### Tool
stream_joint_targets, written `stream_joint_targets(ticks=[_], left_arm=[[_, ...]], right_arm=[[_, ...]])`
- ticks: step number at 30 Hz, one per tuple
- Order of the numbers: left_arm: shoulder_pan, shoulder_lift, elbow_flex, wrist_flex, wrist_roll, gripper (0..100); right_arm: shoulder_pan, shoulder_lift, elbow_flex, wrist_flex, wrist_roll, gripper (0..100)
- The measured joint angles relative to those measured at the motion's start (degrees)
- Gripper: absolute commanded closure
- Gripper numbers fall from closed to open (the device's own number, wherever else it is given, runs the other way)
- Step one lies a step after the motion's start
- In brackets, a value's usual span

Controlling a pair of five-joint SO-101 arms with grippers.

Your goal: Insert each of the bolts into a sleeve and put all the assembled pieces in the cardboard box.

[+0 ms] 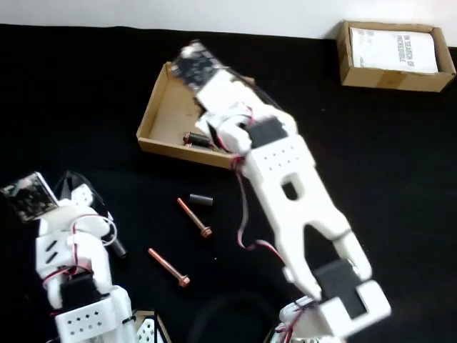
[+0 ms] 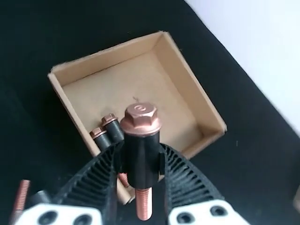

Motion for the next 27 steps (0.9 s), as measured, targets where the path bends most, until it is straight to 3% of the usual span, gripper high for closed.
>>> stream_joint_targets(ticks=[5, 12, 23, 27], left_arm=[[0.0, -2.2, 1.8, 0.4, 3.5, 99], [-0.1, -2.5, 1.8, 8.6, 9.8, 99], [-0.8, -3.1, 1.8, 8.7, 9.1, 99], [-0.8, -3.1, 1.8, 8.7, 6.3, 99]], right_arm=[[-0.4, 11.7, -6.3, 0.0, 10.3, 99.1], [-0.4, 25.0, -12.9, 0.0, 22.0, 99.1], [-0.4, 35.4, -15.7, -7.6, 37.9, 98.1], [-0.4, 35.4, -15.7, -7.9, 39.9, 88.8]])
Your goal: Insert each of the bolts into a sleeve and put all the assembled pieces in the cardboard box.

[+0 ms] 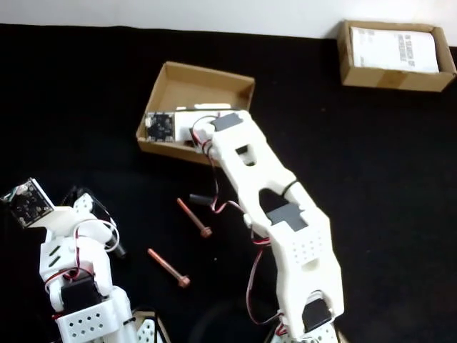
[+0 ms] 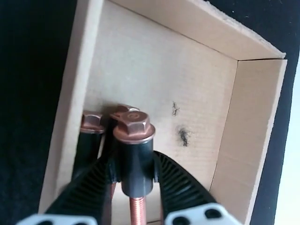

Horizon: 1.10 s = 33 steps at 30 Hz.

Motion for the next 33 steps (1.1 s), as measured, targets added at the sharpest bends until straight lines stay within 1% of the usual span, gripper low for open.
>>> stream_joint_targets(ticks=[2, 7, 9, 11, 16, 20, 23, 27, 30, 32, 33], left_arm=[[0.0, 0.0, 0.0, 0.0, -0.3, 99], [0.0, 0.0, 0.0, 0.1, -0.4, 99], [0.0, 0.0, 0.0, 0.3, -0.4, 99], [0.0, 0.0, 0.0, 0.3, -0.4, 99], [-0.7, 0.0, 0.0, 0.3, -0.6, 99], [-4.4, 0.0, 0.0, 0.8, -0.5, 99], [-9.5, 0.0, 0.0, 3.5, -0.4, 99], [-17.1, 0.0, 0.0, 6.8, -1.1, 99], [-22.8, 0.0, 0.0, 9.1, -5.7, 99], [-26.5, 0.0, 0.0, 10.6, -8.1, 99], [-28.5, 0.0, 0.0, 11.4, -9.1, 99]], right_arm=[[0.0, 0.0, 0.0, 0.1, 0.2, 85.8], [0.0, -0.7, -3.3, 6.3, 0.1, 85.8], [0.0, -2.3, -3.4, 10.3, -2.8, 85.8], [0.0, -5.2, -3.4, 14.2, -8.0, 85.8], [-2.3, -13.5, -3.5, 22.8, -24.2, 85.8], [-6.9, -19.7, -3.5, 28.6, -41.0, 85.8], [-10.5, -23.1, -3.6, 30.8, -54.8, 85.8], [-13.1, -24.3, -3.6, 31.8, -76.3, 85.8], [-14.4, -24.3, -3.3, 32.6, -92.1, 85.8], [-16.1, -24.3, -1.2, 32.8, -98.5, 85.8], [-17.1, -24.3, 0.6, 32.8, -100.1, 85.8]])
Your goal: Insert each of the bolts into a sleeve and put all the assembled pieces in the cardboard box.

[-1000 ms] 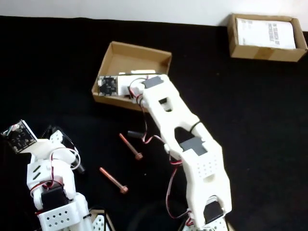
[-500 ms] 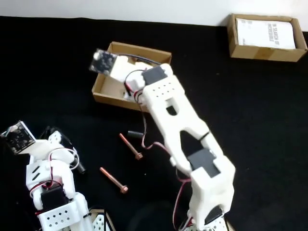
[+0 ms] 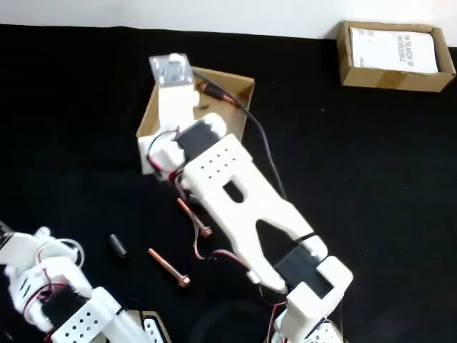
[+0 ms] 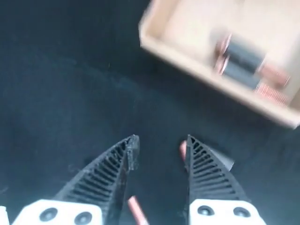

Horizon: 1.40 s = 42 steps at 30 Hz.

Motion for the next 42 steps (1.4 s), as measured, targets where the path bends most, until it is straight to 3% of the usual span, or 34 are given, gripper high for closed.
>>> stream_joint_targets(ticks=[8, 15, 22, 30, 42], left_arm=[[-18.6, 0.0, 0.0, 4.4, -10.3, 99], [-32.9, 0.0, 0.0, 4.8, -17.7, 99], [-33.8, 0.0, 0.0, 4.9, -26.5, 99], [-32.4, 0.0, 0.1, 10.6, -27.2, 99], [-32.0, 0.0, 0.1, 11.0, -27.2, 99]], right_arm=[[-8.8, 0.0, 16.8, -7.5, -4.6, 85.8], [-13.8, 0.0, 19.3, -15.9, -4.7, 85.8], [-16.1, 1.4, 19.3, -20.5, -4.7, 85.8], [-21.1, 10.3, 17.6, -20.7, -4.7, 85.8], [-24.4, 23.4, 1.8, -19.1, -4.7, 85.8]])
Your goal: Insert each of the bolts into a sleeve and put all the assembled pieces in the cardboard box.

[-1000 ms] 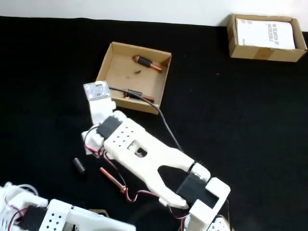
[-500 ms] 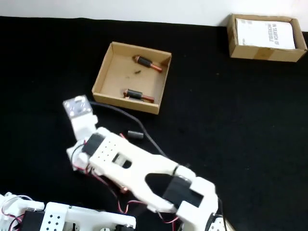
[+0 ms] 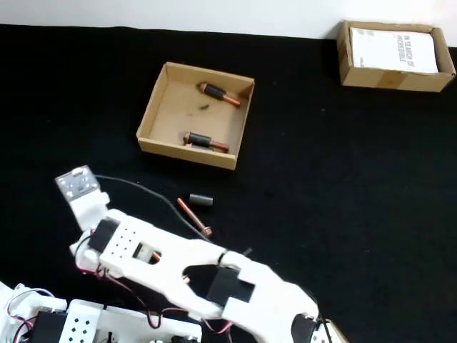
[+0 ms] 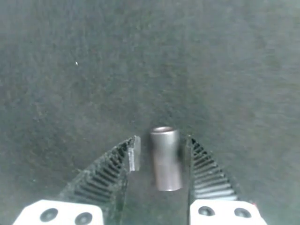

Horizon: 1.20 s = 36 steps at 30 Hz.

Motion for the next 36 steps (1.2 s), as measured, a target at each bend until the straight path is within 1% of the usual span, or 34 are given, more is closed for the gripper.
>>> stream_joint_targets(ticks=[6, 7, 9, 16, 19, 24, 30, 33, 36], left_arm=[[0.0, 0.0, 0.0, 0.0, 0.0, 99], [0.0, 0.0, 0.0, 0.0, 0.0, 99], [0.0, 0.0, 0.0, 0.0, 0.0, 99], [0.0, 0.0, 0.0, 0.0, 0.0, 99], [0.0, 0.0, 0.0, 0.0, 0.0, 99], [0.0, 0.0, 0.0, 0.0, 0.0, 99], [0.2, 0.0, 0.0, 0.2, 0.0, 99], [3.5, 0.0, 0.0, 0.4, 0.0, 99], [8.2, 0.0, 0.0, 0.5, -0.2, 99]], right_arm=[[0.2, 4.5, -5.3, 5.2, 0.0, 86.5], [0.2, 5.0, -6.0, 5.7, 0.0, 89.0], [0.7, 6.0, -7.1, 6.9, 0.0, 99.2], [5.0, 7.6, -10.7, 12.0, 0.0, 99.1], [8.1, 8.0, -14.3, 15.4, 0.0, 99.1], [13.3, 8.0, -26.7, 24.9, 0.0, 99.1], [18.5, 7.9, -46.3, 37.9, 0.0, 99.1], [22.4, 7.7, -52.7, 41.8, 3.4, 99.1], [28.0, 6.2, -56.6, 43.6, 7.5, 99.1]])
